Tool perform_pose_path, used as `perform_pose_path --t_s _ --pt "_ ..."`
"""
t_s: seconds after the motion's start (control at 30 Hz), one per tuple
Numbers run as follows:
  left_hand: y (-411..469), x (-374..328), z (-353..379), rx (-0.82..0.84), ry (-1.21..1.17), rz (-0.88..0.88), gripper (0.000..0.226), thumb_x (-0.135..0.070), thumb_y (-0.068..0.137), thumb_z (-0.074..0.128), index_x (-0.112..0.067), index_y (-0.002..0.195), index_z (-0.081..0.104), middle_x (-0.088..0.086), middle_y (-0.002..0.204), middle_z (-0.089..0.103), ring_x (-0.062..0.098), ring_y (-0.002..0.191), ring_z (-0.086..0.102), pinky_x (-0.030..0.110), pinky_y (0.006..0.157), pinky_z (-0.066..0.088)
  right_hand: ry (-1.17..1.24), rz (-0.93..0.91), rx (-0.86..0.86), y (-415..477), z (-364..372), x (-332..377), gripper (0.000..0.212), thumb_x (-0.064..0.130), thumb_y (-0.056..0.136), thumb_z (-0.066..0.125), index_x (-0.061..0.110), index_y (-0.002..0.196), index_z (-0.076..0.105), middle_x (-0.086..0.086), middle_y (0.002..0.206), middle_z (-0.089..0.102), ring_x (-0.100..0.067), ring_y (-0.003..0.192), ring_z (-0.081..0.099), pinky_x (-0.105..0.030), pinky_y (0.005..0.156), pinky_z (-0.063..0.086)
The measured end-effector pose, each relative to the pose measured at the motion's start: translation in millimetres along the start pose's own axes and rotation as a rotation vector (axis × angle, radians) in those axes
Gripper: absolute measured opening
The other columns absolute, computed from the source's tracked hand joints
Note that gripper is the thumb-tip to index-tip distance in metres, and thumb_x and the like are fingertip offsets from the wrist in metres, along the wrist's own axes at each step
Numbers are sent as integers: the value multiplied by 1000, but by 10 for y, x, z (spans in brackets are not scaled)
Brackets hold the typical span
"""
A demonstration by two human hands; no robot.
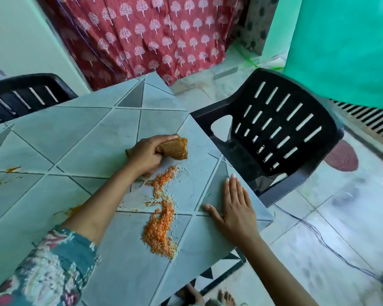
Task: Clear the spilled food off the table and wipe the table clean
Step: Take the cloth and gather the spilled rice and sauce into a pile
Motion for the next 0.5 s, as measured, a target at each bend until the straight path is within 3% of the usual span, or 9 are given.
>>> perform_pose_path --t_s 0.1,0.17,0.3,0.43,0.5 --pt "334 -42 -46 -51 -10 8 72 13 69 52 -28 128 57 3 131 58 23 119 55 29 97 44 -9 46 10 -40 -27 -51 96 75 86 7 2 147 19 -15 154 15 -29 142 14 -33 113 -1" --pt "625 -1 -31 -62 -19 -11 72 11 67 49 -29 127 58 3 130 59 23 119 55 32 100 44 -10 67 38 -51 -35 -93 93 73 89 14 -1 142 32 -17 149 30 -31 137 28 -35 110 8" --pt "1080 123 101 -49 0 -94 66 -1 71 51 -40 124 55 0 127 61 25 116 56 42 100 43 -16 57 0 -53 -44 -98 91 72 90 14 -1 142 32 -17 148 30 -31 137 30 -37 108 16" --pt "1109 -119 322 29 112 -43 65 5 76 53 -31 130 54 2 136 55 25 123 51 29 100 41 -23 45 -56 -53 -29 -115 91 72 89 15 0 144 28 -17 150 26 -30 139 24 -37 109 15" --pt "934 -259 411 86 140 24 70 10 75 50 -32 131 53 2 139 51 26 124 49 30 98 41 -20 45 -67 -48 -28 -114 90 71 90 16 0 144 27 -17 150 26 -30 139 24 -38 109 16"
Point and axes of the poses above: each hand's wrist, its own y-axis towards the middle knuckle, its own z-axis out of the palm, x = y × z, the point moved 5 cm from there along y, towards the middle knuckle
